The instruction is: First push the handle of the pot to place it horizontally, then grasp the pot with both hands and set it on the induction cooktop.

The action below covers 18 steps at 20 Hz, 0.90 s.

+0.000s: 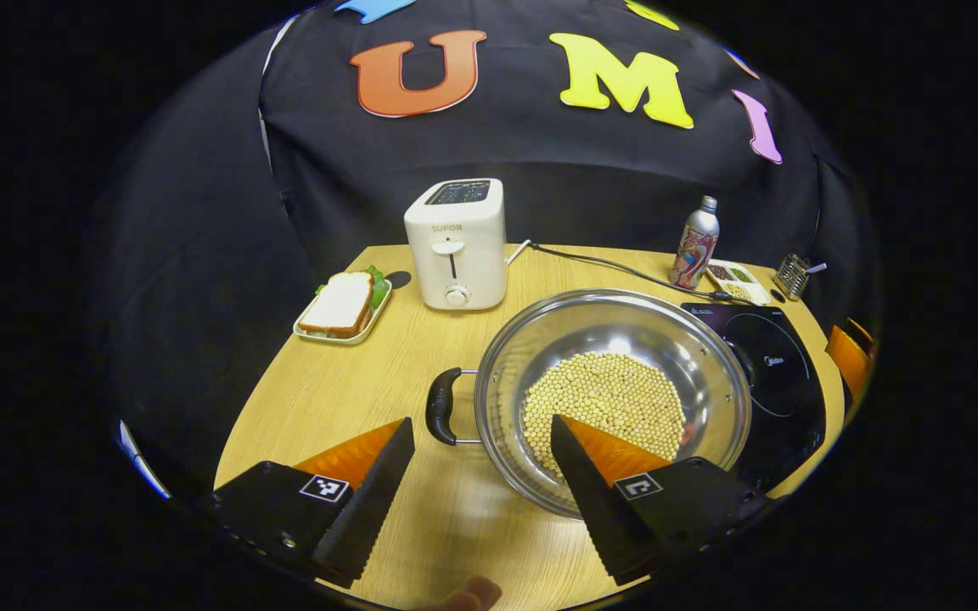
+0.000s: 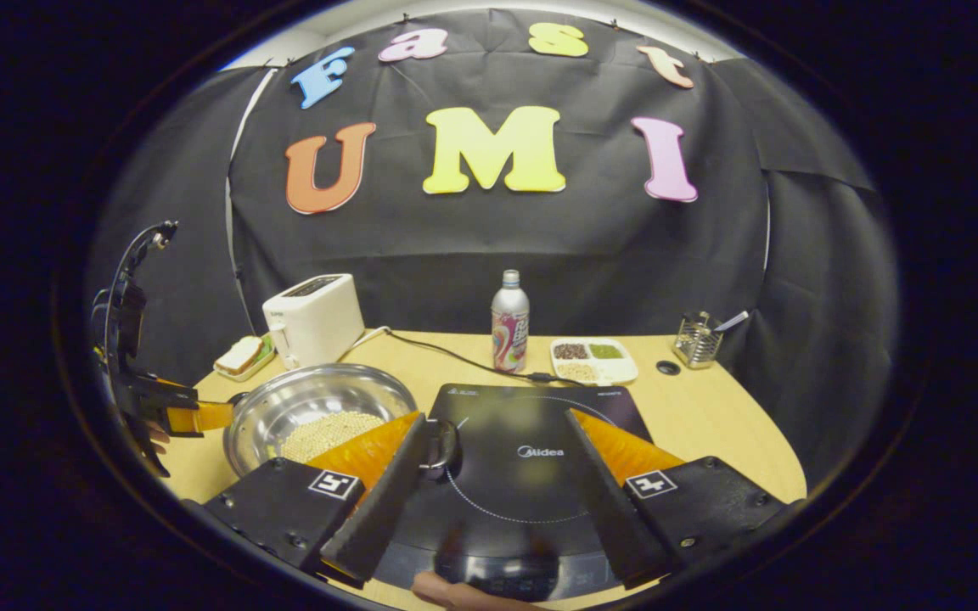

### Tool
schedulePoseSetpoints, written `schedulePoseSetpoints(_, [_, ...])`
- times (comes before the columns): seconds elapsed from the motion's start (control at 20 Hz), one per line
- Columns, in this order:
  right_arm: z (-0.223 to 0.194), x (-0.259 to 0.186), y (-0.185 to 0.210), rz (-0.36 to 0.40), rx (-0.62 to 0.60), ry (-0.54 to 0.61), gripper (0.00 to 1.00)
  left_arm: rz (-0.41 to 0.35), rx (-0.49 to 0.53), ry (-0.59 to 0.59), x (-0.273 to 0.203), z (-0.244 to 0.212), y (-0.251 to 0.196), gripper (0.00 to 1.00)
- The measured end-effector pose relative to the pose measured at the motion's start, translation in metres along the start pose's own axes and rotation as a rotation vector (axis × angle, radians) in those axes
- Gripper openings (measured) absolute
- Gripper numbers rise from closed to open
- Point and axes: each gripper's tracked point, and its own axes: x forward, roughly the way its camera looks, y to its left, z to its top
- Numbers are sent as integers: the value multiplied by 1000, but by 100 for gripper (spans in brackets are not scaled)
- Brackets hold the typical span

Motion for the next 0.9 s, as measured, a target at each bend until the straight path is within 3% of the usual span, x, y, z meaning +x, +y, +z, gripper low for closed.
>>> schedulePoseSetpoints(0.3, [-29,48,32,46,32,100,97,-4,-19,49,37,-11,7,97])
schedulePoseSetpoints(0.5, [-45,76,39,9,21,144,99,-5,-14,92,60,-22,10,96])
schedulePoseSetpoints(0.7, [-55,88,52,25,23,175,99,-15,-7,112,72,-27,9,87])
schedulePoseSetpoints(0.75, [-57,90,56,31,26,185,96,-9,-6,116,76,-28,12,92])
schedulePoseSetpoints(0.8, [-60,93,56,26,33,187,99,-14,-12,119,75,-27,12,78])
schedulePoseSetpoints(0.9, [-63,98,60,23,37,199,98,-20,-10,120,76,-27,10,76])
